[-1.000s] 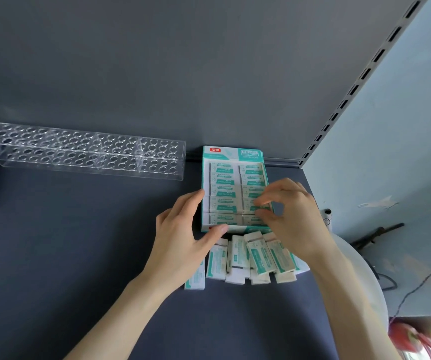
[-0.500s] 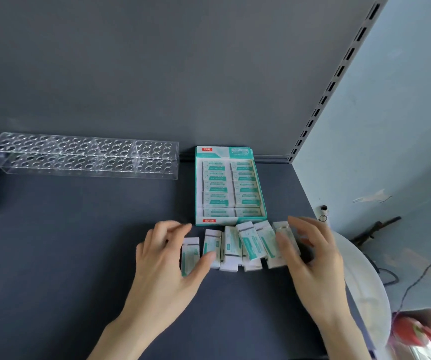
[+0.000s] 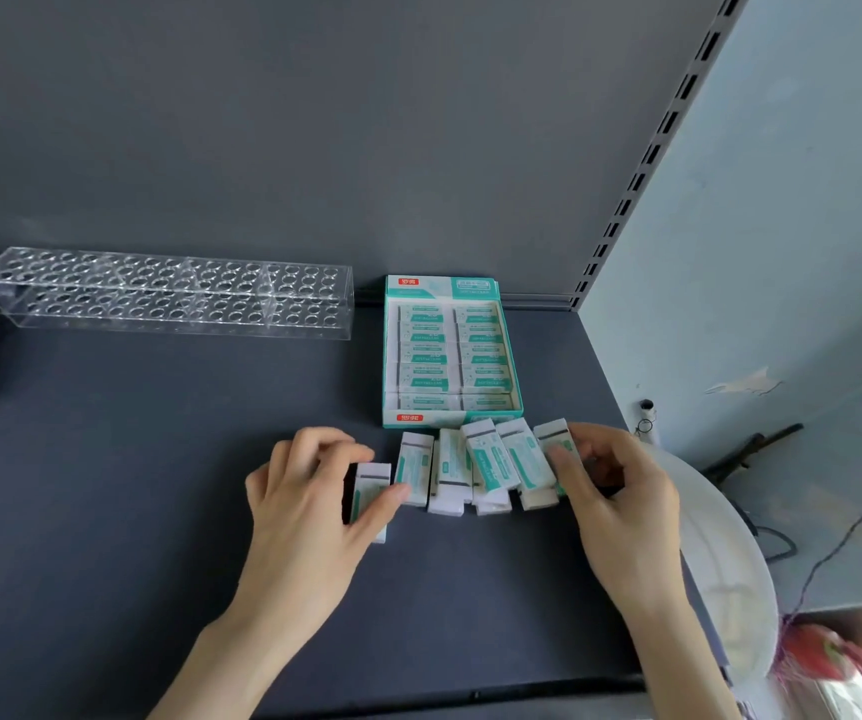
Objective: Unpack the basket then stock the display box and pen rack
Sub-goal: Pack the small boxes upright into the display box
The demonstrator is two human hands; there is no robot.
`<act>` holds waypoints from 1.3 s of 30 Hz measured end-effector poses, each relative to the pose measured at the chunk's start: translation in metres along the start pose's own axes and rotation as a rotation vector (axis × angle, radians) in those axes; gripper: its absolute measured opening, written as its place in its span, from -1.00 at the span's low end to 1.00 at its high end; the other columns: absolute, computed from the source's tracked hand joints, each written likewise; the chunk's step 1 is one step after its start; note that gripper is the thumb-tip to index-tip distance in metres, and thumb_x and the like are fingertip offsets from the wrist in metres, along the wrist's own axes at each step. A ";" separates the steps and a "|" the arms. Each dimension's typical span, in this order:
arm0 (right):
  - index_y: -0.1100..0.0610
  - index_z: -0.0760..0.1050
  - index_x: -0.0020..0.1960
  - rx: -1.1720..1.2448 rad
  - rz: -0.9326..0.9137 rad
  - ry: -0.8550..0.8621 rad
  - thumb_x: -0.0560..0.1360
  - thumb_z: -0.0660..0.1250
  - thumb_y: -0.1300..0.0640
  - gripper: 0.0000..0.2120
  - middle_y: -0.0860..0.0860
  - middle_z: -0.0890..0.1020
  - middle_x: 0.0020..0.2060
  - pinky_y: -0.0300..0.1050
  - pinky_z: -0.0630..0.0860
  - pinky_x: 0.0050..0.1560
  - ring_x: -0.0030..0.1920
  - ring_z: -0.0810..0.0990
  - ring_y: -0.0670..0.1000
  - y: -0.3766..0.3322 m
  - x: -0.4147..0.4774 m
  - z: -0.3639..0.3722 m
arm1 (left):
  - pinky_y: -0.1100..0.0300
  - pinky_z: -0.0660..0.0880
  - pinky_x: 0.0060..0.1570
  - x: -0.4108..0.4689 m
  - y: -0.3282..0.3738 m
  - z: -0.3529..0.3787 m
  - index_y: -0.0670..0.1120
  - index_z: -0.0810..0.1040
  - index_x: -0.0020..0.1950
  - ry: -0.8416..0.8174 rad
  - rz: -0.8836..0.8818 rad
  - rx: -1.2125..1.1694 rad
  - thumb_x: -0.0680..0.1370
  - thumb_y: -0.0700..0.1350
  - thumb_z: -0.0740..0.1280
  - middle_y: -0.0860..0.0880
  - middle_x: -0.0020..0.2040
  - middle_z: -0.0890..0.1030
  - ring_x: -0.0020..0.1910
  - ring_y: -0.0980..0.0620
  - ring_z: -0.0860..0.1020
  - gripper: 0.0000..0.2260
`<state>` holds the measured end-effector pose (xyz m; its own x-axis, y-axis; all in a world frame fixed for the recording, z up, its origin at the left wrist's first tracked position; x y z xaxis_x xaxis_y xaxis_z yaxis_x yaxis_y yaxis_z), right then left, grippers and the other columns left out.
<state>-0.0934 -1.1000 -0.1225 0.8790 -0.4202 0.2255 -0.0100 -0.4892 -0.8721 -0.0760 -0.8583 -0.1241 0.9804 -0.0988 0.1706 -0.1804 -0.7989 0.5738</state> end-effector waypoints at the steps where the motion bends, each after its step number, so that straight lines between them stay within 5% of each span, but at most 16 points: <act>1: -0.01 0.58 -0.06 0.025 0.004 0.005 0.46 0.40 0.18 -0.88 -0.16 0.60 -0.31 -0.48 0.40 -0.34 -0.27 0.57 -0.16 0.001 0.000 -0.001 | 0.12 0.18 0.04 0.000 0.000 -0.001 -0.07 0.60 0.00 0.002 0.000 -0.009 0.39 0.19 0.30 0.04 0.00 0.50 -0.01 -0.03 0.47 -0.62; 7: -0.06 0.60 -0.13 0.183 0.020 0.046 0.45 0.41 0.23 -0.82 -0.15 0.57 -0.35 -0.47 0.39 -0.33 -0.35 0.50 -0.19 -0.001 -0.001 -0.008 | 0.18 0.32 -0.09 0.001 0.006 -0.008 0.03 0.53 -0.08 0.036 0.054 -0.182 0.35 0.24 0.30 0.17 -0.18 0.54 -0.22 0.14 0.51 -0.67; 12: -0.01 0.62 -0.11 0.330 -0.008 -0.058 0.45 0.39 0.22 -0.87 -0.04 0.65 -0.25 -0.41 0.47 -0.27 -0.25 0.59 -0.14 -0.029 0.001 -0.004 | 0.40 0.48 -0.27 0.002 -0.001 -0.014 0.12 0.63 -0.08 0.092 -0.160 -0.722 0.23 0.07 0.49 0.09 -0.21 0.65 -0.29 0.16 0.59 -0.71; 16: 0.11 0.58 -0.01 0.405 -0.010 -0.239 0.45 0.35 0.14 -0.87 -0.12 0.61 -0.24 -0.25 0.57 -0.30 -0.23 0.65 -0.04 -0.054 0.006 0.009 | 0.44 0.46 -0.28 0.015 0.010 -0.014 -0.05 0.66 -0.11 0.001 -0.173 -1.016 0.32 -0.04 0.45 0.04 -0.26 0.69 -0.25 0.19 0.63 -0.81; 20: -0.01 0.59 -0.04 0.349 -0.040 -0.316 0.45 0.37 0.13 -0.89 -0.09 0.62 -0.18 -0.21 0.53 -0.39 -0.32 0.63 0.00 -0.069 0.014 0.023 | 0.34 0.49 -0.21 0.028 0.022 -0.016 -0.09 0.51 -0.03 -0.039 -0.152 -1.061 0.47 0.02 0.28 0.01 -0.30 0.62 -0.25 0.11 0.60 -0.80; 25: -0.06 0.62 -0.13 0.300 -0.127 -0.402 0.40 0.45 0.27 -0.77 -0.09 0.64 -0.08 -0.14 0.58 -0.12 -0.07 0.65 -0.01 -0.078 0.025 0.043 | 0.24 0.44 -0.40 0.045 0.029 -0.016 -0.14 0.44 -0.06 -0.078 -0.189 -1.116 0.59 -0.09 0.24 -0.06 -0.31 0.56 -0.43 0.05 0.46 -0.88; 30: -0.04 0.62 -0.14 0.273 -0.191 -0.462 0.34 0.48 0.31 -0.74 -0.13 0.61 -0.13 -0.24 0.56 -0.05 -0.04 0.63 -0.07 -0.081 0.035 0.057 | 0.28 0.42 -0.41 0.058 0.024 -0.014 -0.15 0.42 -0.06 -0.127 -0.190 -1.056 0.44 0.01 0.41 0.01 -0.34 0.57 -0.43 0.09 0.44 -0.72; 39: -0.02 0.60 -0.16 0.196 -0.085 -0.421 0.35 0.48 0.30 -0.77 -0.14 0.67 -0.14 -0.41 0.51 -0.19 -0.15 0.66 -0.16 -0.061 0.051 0.059 | 0.32 0.45 -0.43 0.066 0.006 -0.008 -0.11 0.41 -0.08 -0.049 -0.227 -0.985 0.42 -0.28 0.46 0.03 -0.14 0.68 -0.48 0.19 0.47 -0.75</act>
<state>-0.0199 -1.0464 -0.0840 0.9900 -0.0185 0.1396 0.1253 -0.3378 -0.9329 -0.0127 -0.8649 -0.1035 0.9978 -0.0479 -0.0448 0.0468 0.0414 0.9980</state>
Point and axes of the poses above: each hand's wrist, its own x-axis towards the middle knuckle, its own z-axis out of the palm, y = z × x, the point moved 5 cm from there along x, towards the middle knuckle
